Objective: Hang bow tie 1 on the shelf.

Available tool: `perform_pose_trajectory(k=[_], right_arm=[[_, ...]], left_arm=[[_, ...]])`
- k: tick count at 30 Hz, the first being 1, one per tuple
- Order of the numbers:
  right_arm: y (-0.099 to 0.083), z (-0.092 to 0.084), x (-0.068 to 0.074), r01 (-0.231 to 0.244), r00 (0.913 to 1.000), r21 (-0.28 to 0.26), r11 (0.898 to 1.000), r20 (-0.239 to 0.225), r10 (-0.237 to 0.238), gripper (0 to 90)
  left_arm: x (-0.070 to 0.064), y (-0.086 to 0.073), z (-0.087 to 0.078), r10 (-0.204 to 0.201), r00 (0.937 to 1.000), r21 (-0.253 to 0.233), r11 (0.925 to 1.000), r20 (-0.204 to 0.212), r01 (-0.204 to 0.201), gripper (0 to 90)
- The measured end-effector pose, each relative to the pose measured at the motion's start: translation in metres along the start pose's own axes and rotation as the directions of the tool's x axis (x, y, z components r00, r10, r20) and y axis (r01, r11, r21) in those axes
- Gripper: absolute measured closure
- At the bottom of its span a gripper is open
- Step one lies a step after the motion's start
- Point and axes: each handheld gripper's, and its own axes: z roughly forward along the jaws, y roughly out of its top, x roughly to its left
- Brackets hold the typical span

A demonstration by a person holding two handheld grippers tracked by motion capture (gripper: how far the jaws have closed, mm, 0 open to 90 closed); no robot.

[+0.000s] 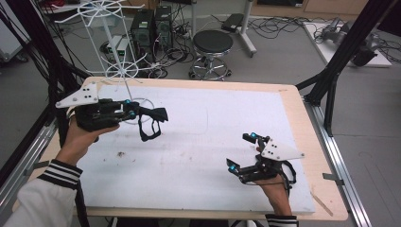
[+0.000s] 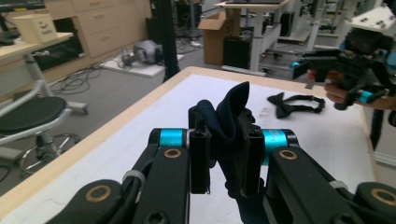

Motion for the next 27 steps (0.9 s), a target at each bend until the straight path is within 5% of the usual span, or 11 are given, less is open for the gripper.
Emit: perform_pose_trajectory(k=[11, 27], right_arm=[[-0.012, -0.008, 0.0, -0.029, 0.9989, -0.036, 0.999, 0.036, 0.03, 0.7], [-0.025, -0.011, 0.002, -0.039, 0.9974, -0.044, 0.998, 0.059, 0.041, 0.7]], left_arm=[[0.02, 0.006, -0.018, -0.01, 0.9944, 0.001, 0.9999, -0.105, 0.01, 78.3], [0.043, 0.016, -0.031, -0.001, 0.9811, -0.018, 0.9998, -0.194, -0.002, 78.0]])
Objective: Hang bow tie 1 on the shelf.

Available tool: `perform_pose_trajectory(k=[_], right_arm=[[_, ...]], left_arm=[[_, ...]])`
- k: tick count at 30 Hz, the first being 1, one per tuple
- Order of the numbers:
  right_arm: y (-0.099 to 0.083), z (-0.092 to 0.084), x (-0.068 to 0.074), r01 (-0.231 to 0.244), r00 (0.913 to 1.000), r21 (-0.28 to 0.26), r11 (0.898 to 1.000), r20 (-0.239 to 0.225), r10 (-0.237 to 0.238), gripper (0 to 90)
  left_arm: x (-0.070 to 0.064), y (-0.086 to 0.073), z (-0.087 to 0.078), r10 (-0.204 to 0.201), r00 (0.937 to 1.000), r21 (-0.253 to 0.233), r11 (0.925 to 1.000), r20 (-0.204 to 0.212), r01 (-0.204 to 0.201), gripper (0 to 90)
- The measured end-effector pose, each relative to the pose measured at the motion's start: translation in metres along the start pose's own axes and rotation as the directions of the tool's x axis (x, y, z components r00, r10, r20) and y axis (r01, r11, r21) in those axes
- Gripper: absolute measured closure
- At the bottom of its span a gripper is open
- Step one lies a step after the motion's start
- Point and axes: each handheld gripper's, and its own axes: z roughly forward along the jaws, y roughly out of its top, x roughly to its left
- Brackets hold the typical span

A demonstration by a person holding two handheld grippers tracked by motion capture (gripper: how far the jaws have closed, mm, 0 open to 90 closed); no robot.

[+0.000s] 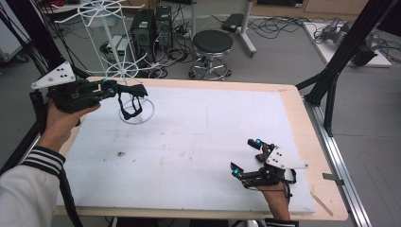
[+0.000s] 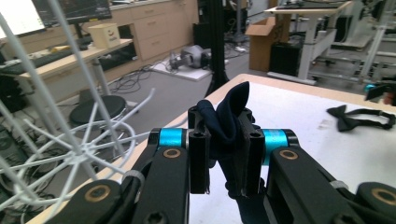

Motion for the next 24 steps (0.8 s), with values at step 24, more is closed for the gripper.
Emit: perform_pose_trajectory(k=[24], right_arm=[[-0.007, 0.003, 0.003, 0.001, 1.0, 0.01, 1.0, -0.006, -0.001, 0.7]], left_arm=[[0.029, -0.007, -0.007, 0.005, 0.9938, 0.014, 0.9999, -0.111, -0.004, 77.9]])
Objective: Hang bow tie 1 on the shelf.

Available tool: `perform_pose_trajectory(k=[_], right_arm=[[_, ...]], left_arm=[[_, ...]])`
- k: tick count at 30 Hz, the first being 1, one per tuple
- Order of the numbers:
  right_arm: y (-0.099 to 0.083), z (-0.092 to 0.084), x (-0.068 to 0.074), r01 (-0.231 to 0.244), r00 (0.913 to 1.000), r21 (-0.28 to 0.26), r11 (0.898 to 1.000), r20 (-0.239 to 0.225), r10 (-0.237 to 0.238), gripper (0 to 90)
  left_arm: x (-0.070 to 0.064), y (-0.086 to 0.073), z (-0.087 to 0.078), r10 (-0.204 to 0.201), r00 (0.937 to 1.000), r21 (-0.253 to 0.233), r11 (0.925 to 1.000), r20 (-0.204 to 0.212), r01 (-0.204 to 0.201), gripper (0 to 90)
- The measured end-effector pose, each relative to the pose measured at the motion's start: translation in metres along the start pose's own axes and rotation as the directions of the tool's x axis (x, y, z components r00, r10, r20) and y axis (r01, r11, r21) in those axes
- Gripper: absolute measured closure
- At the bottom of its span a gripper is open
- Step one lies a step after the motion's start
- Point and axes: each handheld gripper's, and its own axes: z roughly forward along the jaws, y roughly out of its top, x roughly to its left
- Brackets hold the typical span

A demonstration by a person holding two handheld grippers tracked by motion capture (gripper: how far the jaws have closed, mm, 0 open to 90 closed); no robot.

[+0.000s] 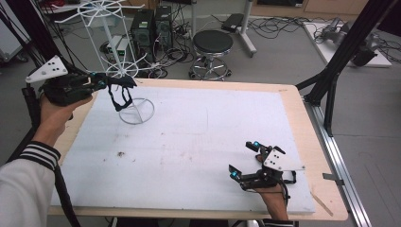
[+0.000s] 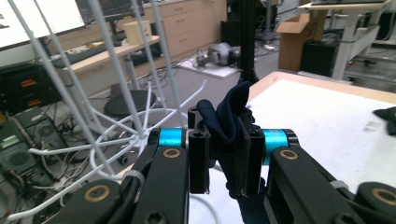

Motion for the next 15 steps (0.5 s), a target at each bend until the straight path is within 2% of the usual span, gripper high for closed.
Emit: perform_pose_trajectory(k=[11, 15], right_arm=[[-0.0002, -0.0005, -0.0001, -0.006, 1.0, 0.0, 1.0, 0.002, 0.006, 0.7], [-0.0002, -0.0006, -0.0001, -0.01, 0.9999, 0.0, 1.0, -0.003, 0.01, 0.7]], left_arm=[[0.0042, -0.0079, 0.0049, 0.006, 0.9985, 0.005, 1.0, -0.055, -0.006, 77.7], [0.0041, -0.009, 0.0072, 0.005, 0.9981, 0.001, 1.0, -0.061, -0.005, 77.6]])
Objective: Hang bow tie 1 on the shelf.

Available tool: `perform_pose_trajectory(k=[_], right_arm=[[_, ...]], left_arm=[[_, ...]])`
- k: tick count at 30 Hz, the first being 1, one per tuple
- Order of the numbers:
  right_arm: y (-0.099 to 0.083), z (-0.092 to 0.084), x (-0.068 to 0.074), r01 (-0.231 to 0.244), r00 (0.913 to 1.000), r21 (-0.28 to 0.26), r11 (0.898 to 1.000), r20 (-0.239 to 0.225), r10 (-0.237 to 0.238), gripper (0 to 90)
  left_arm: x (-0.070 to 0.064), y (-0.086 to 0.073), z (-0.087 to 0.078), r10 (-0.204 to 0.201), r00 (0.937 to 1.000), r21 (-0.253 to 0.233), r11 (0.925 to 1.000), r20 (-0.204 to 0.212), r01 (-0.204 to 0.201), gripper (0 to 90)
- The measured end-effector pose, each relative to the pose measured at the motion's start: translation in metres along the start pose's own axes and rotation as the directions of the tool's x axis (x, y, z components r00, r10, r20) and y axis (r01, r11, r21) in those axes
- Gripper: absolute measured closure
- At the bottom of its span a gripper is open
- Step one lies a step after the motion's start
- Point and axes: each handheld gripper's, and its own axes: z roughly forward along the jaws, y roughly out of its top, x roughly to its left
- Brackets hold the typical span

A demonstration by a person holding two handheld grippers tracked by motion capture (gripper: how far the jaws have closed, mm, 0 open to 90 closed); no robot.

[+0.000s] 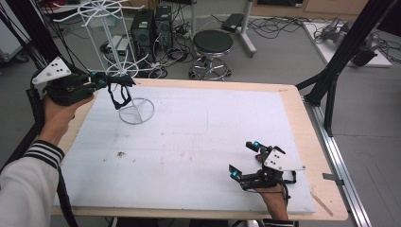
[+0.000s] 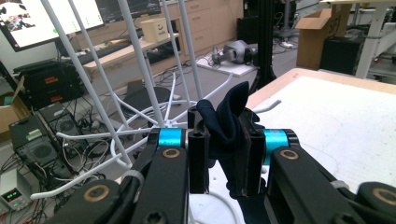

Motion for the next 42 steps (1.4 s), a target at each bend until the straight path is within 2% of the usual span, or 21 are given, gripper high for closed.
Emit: perform_pose_trajectory(k=[14, 19, 24, 34, 35, 36, 38, 39, 41, 42], right_arm=[[-0.001, 0.0, -0.001, 0.002, 1.0, 0.003, 1.0, -0.002, -0.002, 0.7], [-0.001, 0.001, 0.0, -0.003, 1.0, 0.005, 1.0, -0.001, 0.003, 0.7], [-0.001, 0.001, -0.001, 0.003, 1.0, -0.001, 1.0, -0.001, -0.003, 0.7], [-0.001, -0.001, -0.002, -0.006, 1.0, -0.001, 1.0, 0.001, 0.006, 0.7], [-0.001, -0.001, -0.002, -0.006, 1.0, -0.002, 1.0, 0.0, 0.006, 0.7], [-0.001, -0.001, -0.002, -0.006, 1.0, 0.0, 1.0, 0.001, 0.006, 0.7], [-0.001, -0.001, -0.002, -0.01, 0.9999, 0.003, 1.0, 0.002, 0.01, 0.7], [-0.001, -0.001, -0.002, -0.006, 1.0, 0.0, 1.0, 0.003, 0.006, 0.7], [-0.001, -0.001, -0.003, -0.005, 1.0, -0.002, 1.0, 0.002, 0.005, 0.7], [-0.001, -0.001, -0.002, -0.008, 1.0, -0.001, 1.0, 0.002, 0.008, 0.7]], left_arm=[[-0.004, 0.001, 0.006, 0.026, 0.9984, 0.02, 0.9994, 0.05, -0.027, 77.6], [-0.005, 0.005, 0.011, 0.035, 0.997, 0.043, 0.9983, 0.069, -0.038, 77.7], [-0.007, 0.003, 0.019, 0.042, 0.9973, 0.091, 0.9947, 0.061, -0.047, 77.6], [-0.007, 0.002, 0.023, 0.03, 0.9986, 0.103, 0.9941, 0.045, -0.034, 76.5], [-0.007, 0.002, 0.023, 0.027, 0.9991, 0.102, 0.9943, 0.033, -0.031, 74.0], [-0.007, 0.003, 0.023, 0.005, 0.9999, 0.097, 0.9952, 0.013, -0.006, 67.5], [-0.005, 0.003, 0.024, -0.039, 0.9992, 0.103, 0.9939, -0.011, 0.04, 39.6], [-0.004, 0.004, 0.023, -0.056, 0.9984, 0.104, 0.993, -0.003, 0.056, 29.2], [-0.004, 0.004, 0.022, -0.055, 0.9984, 0.094, 0.9942, 0.013, 0.053, 20.4], [-0.004, 0.005, 0.02, -0.053, 0.9985, 0.073, 0.996, 0.017, 0.051, 16.2]])
